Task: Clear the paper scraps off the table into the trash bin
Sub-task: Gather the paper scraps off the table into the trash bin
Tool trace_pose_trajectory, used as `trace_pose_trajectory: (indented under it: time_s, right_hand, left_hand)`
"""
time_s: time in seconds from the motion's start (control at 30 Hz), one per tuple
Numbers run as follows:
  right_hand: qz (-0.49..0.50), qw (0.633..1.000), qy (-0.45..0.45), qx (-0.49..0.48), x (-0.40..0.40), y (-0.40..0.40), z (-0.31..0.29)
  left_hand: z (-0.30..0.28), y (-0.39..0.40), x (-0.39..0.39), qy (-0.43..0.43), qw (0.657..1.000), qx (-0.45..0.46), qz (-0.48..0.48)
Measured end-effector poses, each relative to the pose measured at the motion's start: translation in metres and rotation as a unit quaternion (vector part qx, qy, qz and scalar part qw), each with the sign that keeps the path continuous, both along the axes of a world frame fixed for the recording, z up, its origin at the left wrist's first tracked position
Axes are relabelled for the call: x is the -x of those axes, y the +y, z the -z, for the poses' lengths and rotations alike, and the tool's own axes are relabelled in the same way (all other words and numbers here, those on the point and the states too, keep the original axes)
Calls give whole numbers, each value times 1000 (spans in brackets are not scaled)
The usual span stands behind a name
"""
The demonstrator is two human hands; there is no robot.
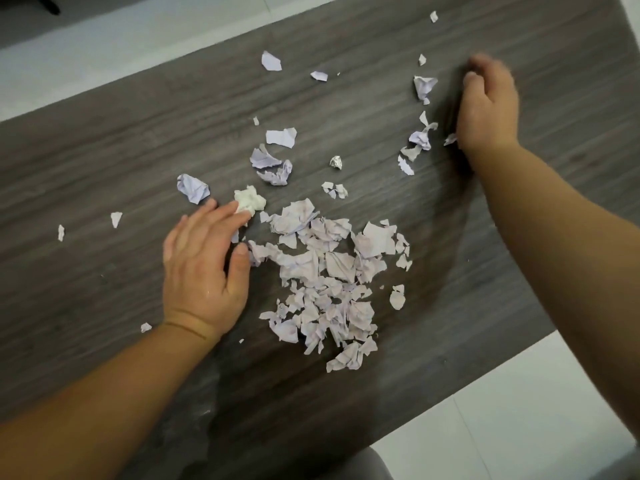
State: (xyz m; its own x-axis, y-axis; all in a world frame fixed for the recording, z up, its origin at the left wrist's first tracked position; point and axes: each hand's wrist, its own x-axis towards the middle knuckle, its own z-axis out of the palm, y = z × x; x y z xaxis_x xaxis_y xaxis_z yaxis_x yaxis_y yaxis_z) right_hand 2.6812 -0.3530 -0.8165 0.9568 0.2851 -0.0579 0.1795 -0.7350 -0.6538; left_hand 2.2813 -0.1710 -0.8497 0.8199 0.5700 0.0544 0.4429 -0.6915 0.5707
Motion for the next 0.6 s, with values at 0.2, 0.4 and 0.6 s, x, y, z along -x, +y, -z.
trace_pose_trajectory:
  time_s: [0.2,0.4,0.6]
  right_hand:
    - [-134,991,13,-14,83,29,1]
    - [-294,954,-54,-18,132,7,3]
    - [13,999,-33,35,-31,45,-8]
  left_hand:
    - [-3,1,0,15,1000,10,6]
    - [-4,1,-2,15,1000,17,3]
    - [-4,2,-1,16,1000,18,5]
